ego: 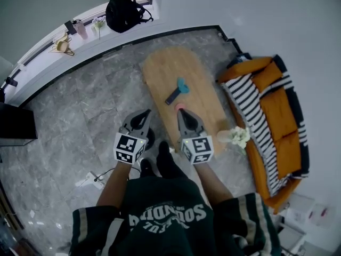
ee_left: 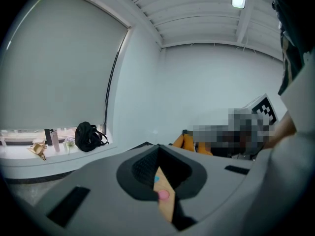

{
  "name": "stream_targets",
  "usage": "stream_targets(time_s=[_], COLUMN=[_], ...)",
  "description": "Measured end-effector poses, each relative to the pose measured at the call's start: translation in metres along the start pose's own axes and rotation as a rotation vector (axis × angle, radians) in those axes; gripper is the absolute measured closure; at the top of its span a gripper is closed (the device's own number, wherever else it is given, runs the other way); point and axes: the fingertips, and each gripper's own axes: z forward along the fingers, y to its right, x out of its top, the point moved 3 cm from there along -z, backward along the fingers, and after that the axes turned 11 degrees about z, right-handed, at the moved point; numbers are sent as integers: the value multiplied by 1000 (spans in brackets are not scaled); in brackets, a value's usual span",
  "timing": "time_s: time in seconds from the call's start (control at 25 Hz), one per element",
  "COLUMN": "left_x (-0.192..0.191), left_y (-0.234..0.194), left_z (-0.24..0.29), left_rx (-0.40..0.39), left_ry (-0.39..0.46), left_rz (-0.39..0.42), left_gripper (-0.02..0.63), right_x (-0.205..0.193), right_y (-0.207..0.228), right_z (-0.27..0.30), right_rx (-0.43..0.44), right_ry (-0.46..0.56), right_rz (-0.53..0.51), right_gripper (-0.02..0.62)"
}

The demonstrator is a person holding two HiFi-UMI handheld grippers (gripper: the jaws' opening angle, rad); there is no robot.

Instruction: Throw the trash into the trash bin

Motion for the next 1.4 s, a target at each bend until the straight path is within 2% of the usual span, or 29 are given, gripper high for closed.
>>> stream_targets(time_s=[0.24,0.48,0.68,0.84,1.04,1.2,1.4], left_x=[-17,-47,-53,-66,-95,-120,-158], left_y=[-7,-5,-4,-2,-6,-2,-4], left_z=[27,47,65,79,93,102,107], left_rx=[-15,-40,-53,-55,-42,-42,-23], left_ry=[-59,-139,-123,-145,-180,-190,-214], left_rz=[-3,-11,8,-4,-36,-73,-110], left_gripper=[606,606,606,606,606,606,606], right_x=[-13,-56,-86,-107,-136,-163,-209], right_y=[23,46,61,85,112,127,145], right_z=[29,52,68,82,99,117,139], right_rx=[28,33,25,22,-4,-24,-58], right_ry=[-46,-111,-190,-235,-265,-290,-328], right_rz=[8,56,49,65,35,28,8], right_gripper=[597,597,597,595,594,514,479])
